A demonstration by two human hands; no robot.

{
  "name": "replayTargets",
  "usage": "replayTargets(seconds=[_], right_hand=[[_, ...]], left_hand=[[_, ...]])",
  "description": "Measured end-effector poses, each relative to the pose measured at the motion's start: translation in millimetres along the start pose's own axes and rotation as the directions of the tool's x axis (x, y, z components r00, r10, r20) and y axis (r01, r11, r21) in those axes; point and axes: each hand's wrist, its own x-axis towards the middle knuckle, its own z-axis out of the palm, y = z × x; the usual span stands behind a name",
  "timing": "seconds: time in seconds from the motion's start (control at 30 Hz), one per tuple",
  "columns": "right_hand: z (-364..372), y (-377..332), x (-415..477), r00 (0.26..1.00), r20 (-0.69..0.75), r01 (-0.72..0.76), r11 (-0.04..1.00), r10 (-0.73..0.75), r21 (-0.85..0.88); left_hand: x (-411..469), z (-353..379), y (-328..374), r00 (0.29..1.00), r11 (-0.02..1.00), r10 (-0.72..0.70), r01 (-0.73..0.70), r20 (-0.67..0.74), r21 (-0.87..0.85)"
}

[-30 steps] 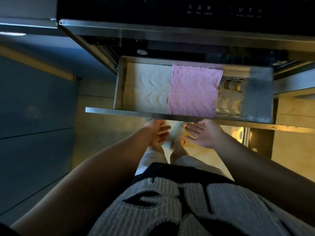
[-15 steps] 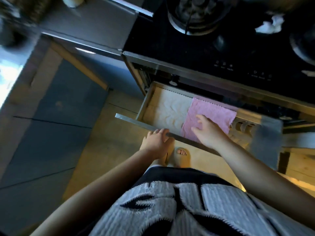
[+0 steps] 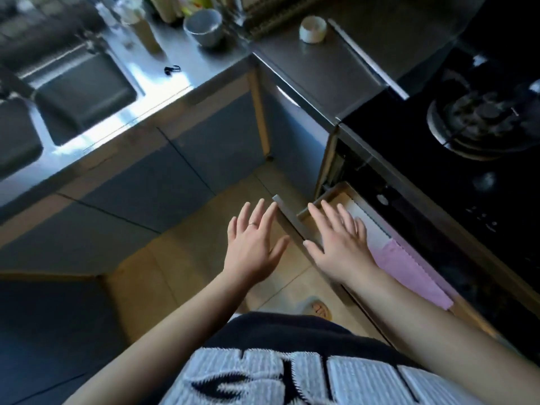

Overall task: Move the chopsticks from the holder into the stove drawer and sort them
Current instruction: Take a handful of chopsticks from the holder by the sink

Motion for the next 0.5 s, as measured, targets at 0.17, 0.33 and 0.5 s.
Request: replayTargets(seconds=[0.17,0.33,0.5], right_hand=[[2.6,-72.2,28.0,0.99,-0.001,0.139,0.986,-0.14,-0.089],[18.3,-173.4,58.8,0.968,-0.001,0.249,0.955,-0.252,-0.16],[46.4,-289.8,80.3,0.933,0.015,0.355,0.914,-0.359,-0.194]], left_hand=[[-12.5,-29.8,-66.4,0.982,0.986,-0.167,0.168,-0.082,-0.004],[-35.3,-63.3,-161.5,0.949,0.958,-0.288,0.286,-0.126,-0.036],[-72.0,-97.2,-274.0,0.908,0.921,-0.389,0.385,-0.157,-0.062]])
